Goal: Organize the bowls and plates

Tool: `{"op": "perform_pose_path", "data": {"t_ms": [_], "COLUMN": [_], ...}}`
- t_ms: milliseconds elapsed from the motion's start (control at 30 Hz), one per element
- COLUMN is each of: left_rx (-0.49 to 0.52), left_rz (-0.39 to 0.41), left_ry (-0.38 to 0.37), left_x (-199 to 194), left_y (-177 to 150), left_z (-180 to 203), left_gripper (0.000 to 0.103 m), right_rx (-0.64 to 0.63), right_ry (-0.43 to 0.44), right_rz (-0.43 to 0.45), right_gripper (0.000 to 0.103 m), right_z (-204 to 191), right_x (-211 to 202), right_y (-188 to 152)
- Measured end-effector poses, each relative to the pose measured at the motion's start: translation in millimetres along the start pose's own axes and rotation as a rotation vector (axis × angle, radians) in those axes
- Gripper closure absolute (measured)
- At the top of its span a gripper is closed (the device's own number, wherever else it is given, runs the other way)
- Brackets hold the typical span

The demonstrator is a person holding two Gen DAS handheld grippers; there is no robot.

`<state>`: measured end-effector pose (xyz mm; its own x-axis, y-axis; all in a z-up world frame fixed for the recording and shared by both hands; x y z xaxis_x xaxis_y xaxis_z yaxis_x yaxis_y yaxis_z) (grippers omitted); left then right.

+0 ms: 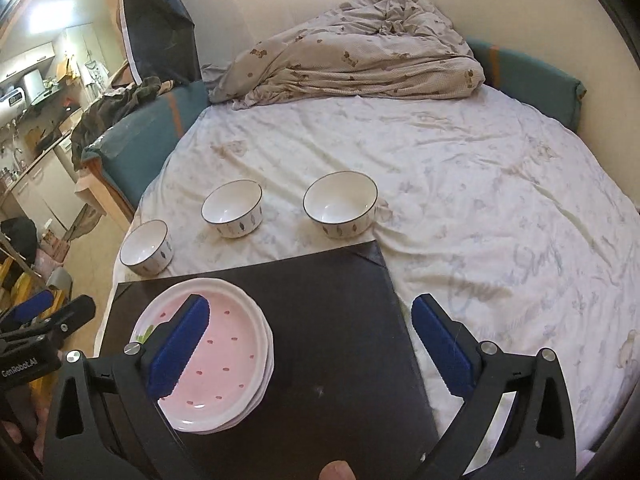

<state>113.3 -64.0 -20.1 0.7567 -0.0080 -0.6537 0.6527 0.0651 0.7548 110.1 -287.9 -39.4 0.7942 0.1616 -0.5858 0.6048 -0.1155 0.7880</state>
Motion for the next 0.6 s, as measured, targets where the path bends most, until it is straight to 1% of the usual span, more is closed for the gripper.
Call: {"op": "perform_pose_path", "data": {"t_ms": [167,267,333,600], "left_rx": [-0.017,-0.001,0.008,0.054], "left_rz": [-0.013,-0.007,-0.004,0.003], "left_ry": [-0.019,-0.022,-0.026,-0.018], "left_x": [5.9,9.4,13.9,42.2], "left_y": [10.0,16.2,22.4,48.9], "left_z": [21.3,34.1,42.1,63.1], "left_gripper": [0.0,0.0,0.0,0.0], "right_rx": [-0.012,0.009,0.015,0.041], "right_ry": [-0.007,0.003,-0.007,-0.014], "right_rz": [0.032,0.042,0.052,0.054], "right_gripper": [0.0,0.0,0.0,0.0], "right_z": [5.9,11.4,15.4,35.6], "right_x": [-4.5,-4.4,-2.7,21.0], "right_y": [11.2,18.9,25.1,44.9]}}
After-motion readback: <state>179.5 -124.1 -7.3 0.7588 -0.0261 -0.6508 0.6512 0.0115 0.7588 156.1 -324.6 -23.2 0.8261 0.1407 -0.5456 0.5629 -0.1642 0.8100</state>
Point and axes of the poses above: each gripper's, at about its wrist camera, not at the fingertips, and x roughly the way its jaws point, z to its right, y to its top, the point moved 6 cm from there along x, roughly the way its jaws point, and after that the axes turned 8 degrees about z, right-handed, at the moved point
